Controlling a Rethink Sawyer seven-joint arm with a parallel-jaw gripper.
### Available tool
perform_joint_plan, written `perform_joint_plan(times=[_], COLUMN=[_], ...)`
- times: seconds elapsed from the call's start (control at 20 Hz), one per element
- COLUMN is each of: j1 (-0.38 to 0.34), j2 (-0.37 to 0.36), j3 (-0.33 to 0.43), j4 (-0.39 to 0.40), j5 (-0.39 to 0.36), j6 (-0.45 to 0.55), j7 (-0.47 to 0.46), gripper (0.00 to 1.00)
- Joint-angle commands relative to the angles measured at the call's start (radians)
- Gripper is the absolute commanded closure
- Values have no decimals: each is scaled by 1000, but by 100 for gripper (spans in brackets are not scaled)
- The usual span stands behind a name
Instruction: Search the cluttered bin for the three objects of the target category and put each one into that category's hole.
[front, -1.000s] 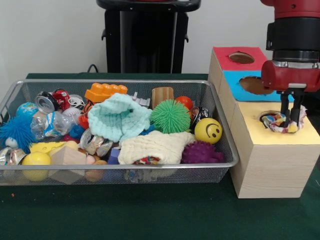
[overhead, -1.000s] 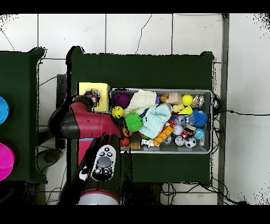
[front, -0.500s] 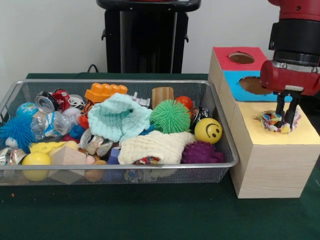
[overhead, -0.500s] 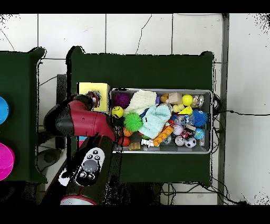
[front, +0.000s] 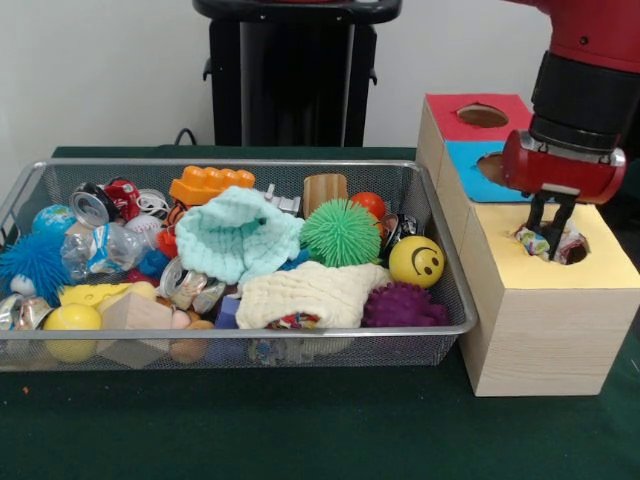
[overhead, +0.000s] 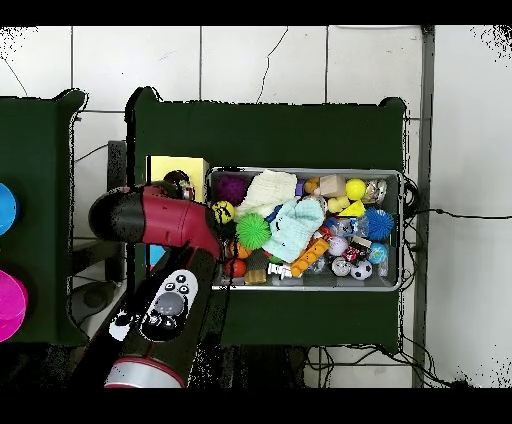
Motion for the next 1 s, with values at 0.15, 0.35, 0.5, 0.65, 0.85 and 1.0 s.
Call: perform_joint_plan(times=[0.15,0.35,0.5,0.65,0.85,1.0], j1=[-87,-114,-145,-176,-201,-215], j2=[133,121,117,131,154,166], j3=[65,130,189,239,279,301], j4=[58,94,124,129,121,122], j5=[3,13,18,13,-10,-22], j6=[206,107,51,23,-10,-44], j7=[244,212,185,160,139,144], gripper=[100,100,100,100,100,100])
